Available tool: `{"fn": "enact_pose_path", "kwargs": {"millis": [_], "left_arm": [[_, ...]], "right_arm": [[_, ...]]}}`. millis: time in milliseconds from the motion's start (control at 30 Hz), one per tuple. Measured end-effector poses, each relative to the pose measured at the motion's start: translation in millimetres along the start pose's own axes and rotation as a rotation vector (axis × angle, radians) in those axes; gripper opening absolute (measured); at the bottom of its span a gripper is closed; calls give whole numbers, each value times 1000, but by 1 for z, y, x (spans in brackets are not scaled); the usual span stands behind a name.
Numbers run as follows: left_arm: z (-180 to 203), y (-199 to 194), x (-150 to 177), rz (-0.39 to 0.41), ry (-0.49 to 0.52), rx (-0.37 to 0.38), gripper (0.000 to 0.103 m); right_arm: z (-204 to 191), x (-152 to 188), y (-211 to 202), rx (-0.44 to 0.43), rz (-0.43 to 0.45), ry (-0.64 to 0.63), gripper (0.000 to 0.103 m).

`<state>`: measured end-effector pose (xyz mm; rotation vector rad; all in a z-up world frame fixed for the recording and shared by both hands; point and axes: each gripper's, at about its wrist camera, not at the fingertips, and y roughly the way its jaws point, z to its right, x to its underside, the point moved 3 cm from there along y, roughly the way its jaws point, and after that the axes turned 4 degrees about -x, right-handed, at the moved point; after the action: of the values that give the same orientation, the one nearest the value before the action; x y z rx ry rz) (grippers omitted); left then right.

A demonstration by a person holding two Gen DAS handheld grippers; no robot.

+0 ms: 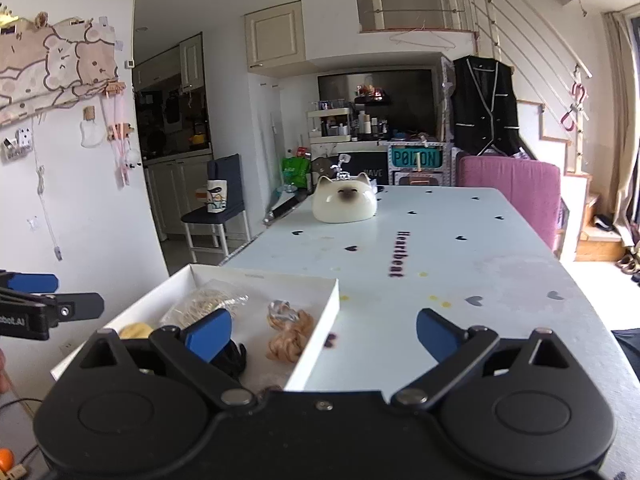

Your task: Organize soft objects

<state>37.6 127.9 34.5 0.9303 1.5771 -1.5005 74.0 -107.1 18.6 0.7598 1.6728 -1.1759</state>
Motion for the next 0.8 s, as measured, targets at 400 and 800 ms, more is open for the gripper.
{"fn": "enact_pose_path", "kwargs": {"millis": [400, 800], "left_arm": [[16, -15, 24, 33, 48, -21, 103], [20, -13, 45, 0, 41, -15, 103]], "right_arm": [[2, 30, -15, 53, -15, 22, 103], [-2, 43, -22, 75, -19, 1, 103]]}}
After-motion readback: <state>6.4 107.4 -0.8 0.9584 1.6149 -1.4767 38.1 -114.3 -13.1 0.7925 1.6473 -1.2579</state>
